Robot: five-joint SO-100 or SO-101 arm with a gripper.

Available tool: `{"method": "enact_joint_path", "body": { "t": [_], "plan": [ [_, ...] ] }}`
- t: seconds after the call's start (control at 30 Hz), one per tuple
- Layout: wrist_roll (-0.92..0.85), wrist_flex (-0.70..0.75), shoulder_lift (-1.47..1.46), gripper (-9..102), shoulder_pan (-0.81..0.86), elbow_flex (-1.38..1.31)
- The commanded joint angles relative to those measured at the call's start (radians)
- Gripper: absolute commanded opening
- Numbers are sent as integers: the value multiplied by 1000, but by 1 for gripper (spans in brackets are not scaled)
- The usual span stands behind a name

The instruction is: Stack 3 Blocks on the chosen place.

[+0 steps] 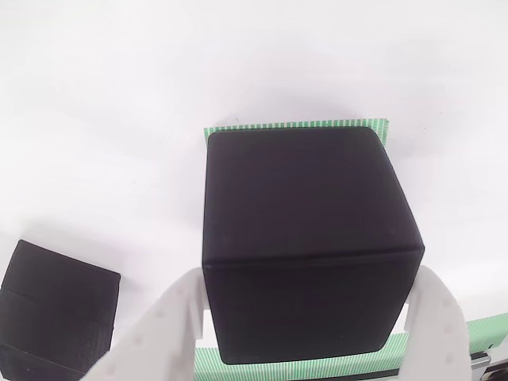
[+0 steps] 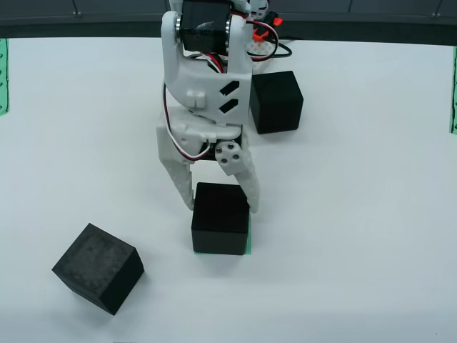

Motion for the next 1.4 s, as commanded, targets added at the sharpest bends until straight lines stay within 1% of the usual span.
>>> {"method": "enact_joint_path", "body": {
  "t": [0.0,0.1,0.2,0.43,0.63,0.73,0.8,0.87,0.93,1.17,1.27,1.37],
  "plan": [
    [-8,-5,6,23,9,-3],
    [-12,0,6,23,11,-3],
    [-15,11,6,28,11,-3],
    [-15,29,6,35,12,-6],
    [-15,38,6,37,15,-9],
    [-15,72,18,38,25,-23],
    [-15,130,44,38,34,-38],
    [-15,184,84,38,52,-46],
    [-14,199,126,38,77,-46],
    [44,215,186,38,187,-80],
    [106,209,176,43,229,-121],
    [143,178,130,44,275,-178]
  ]
}}
